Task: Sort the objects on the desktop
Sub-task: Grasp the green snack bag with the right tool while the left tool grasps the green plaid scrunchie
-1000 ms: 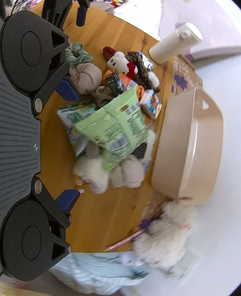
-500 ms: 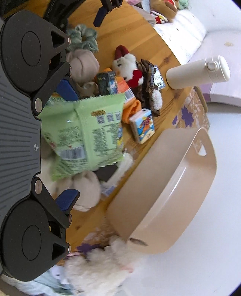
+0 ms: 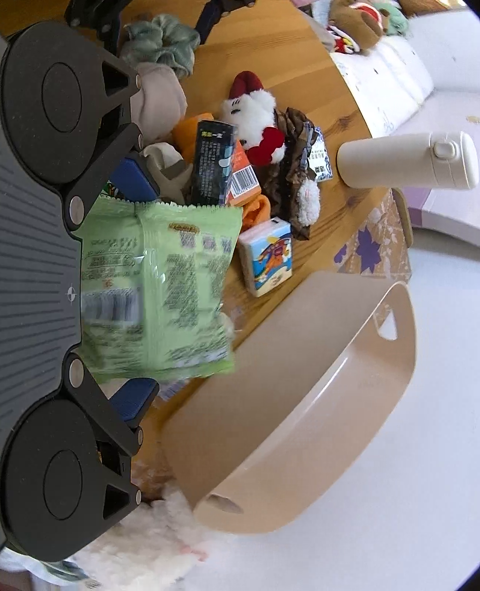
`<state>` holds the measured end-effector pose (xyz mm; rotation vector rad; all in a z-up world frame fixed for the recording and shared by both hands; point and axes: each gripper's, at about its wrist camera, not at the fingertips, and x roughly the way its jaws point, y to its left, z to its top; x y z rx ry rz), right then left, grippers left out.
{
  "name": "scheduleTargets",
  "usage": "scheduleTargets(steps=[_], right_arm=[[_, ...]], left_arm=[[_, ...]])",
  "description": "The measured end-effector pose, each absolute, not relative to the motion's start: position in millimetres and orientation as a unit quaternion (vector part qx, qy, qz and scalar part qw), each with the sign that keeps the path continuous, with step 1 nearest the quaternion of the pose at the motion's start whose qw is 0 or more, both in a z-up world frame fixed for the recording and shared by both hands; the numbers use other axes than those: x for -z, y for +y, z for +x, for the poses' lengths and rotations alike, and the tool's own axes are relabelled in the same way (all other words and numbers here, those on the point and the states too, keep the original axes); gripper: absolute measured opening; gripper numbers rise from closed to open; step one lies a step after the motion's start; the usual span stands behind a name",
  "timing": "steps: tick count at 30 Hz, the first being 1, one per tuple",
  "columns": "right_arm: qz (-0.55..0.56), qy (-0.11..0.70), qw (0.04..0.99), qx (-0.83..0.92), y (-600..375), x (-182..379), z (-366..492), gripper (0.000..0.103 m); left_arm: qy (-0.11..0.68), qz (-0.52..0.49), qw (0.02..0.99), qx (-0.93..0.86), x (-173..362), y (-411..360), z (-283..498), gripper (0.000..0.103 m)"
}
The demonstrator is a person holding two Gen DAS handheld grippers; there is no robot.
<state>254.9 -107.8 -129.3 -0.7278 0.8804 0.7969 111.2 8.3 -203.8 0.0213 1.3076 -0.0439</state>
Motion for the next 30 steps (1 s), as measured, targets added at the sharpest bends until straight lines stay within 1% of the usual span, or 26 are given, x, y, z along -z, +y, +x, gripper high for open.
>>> scheduleTargets(steps=[4, 7, 9, 10, 12, 13, 14, 17, 18, 20, 21, 23, 26, 29, 30], right_arm=[[-0.352, 0.408, 0.759, -0.365, -101.0, 138.3, 262.3, 0.102], [-0.319, 0.431, 0.758, -0.370, -101.8, 142.0, 270.7, 0.093], [-0.309, 0.435, 0.762, -0.369, -103.8, 142.3, 272.4, 0.090], [-0.305, 0.436, 0.761, -0.371, -104.7, 142.4, 272.1, 0.086], [-0.300, 0.437, 0.762, -0.372, -107.0, 141.8, 271.8, 0.075], [-0.300, 0.439, 0.761, -0.371, -108.2, 141.6, 271.8, 0.067], [-0.297, 0.440, 0.761, -0.373, -110.4, 140.8, 271.8, 0.064], [-0.279, 0.447, 0.764, -0.373, -117.0, 139.2, 272.4, 0.060], [-0.272, 0.449, 0.766, -0.371, -119.8, 138.5, 272.0, 0.059], [-0.264, 0.451, 0.769, -0.370, -123.4, 137.1, 270.8, 0.058], [-0.261, 0.453, 0.769, -0.368, -124.9, 136.5, 269.9, 0.057], [-0.259, 0.454, 0.769, -0.368, -127.7, 134.4, 268.2, 0.057], [-0.260, 0.452, 0.771, -0.366, -132.4, 130.3, 265.6, 0.057], [-0.256, 0.447, 0.776, -0.364, -138.9, 124.2, 265.2, 0.056], [-0.254, 0.445, 0.779, -0.363, -141.2, 121.7, 264.9, 0.056]], left_arm=[[0.596, 0.013, 0.803, 0.026, 204.0, 7.2, 107.0, 0.087], [0.588, 0.015, 0.808, 0.030, 203.4, 5.5, 102.9, 0.087], [0.584, 0.018, 0.811, 0.032, 202.7, 4.2, 99.4, 0.087], [0.582, 0.018, 0.813, 0.033, 202.4, 4.1, 97.3, 0.087], [0.577, 0.018, 0.816, 0.034, 201.1, 4.1, 93.4, 0.083], [0.574, 0.017, 0.818, 0.034, 200.0, 4.3, 91.5, 0.079], [0.570, 0.017, 0.820, 0.034, 198.2, 4.4, 89.3, 0.072], [0.565, 0.015, 0.825, 0.035, 194.2, 4.8, 84.5, 0.057], [0.563, 0.015, 0.825, 0.035, 193.4, 4.6, 82.9, 0.055], [0.560, 0.018, 0.827, 0.040, 191.6, 2.7, 79.3, 0.044], [0.558, 0.020, 0.828, 0.042, 190.7, 1.5, 77.6, 0.041], [0.558, 0.023, 0.828, 0.045, 191.9, 8.5, 87.0, 0.029], [0.557, 0.029, 0.829, 0.040, 191.2, 5.4, 88.1, 0.023], [0.551, 0.026, 0.833, 0.038, 186.7, 7.2, 82.2, 0.020], [0.549, 0.023, 0.835, 0.037, 192.2, 24.1, 95.9, 0.019]])
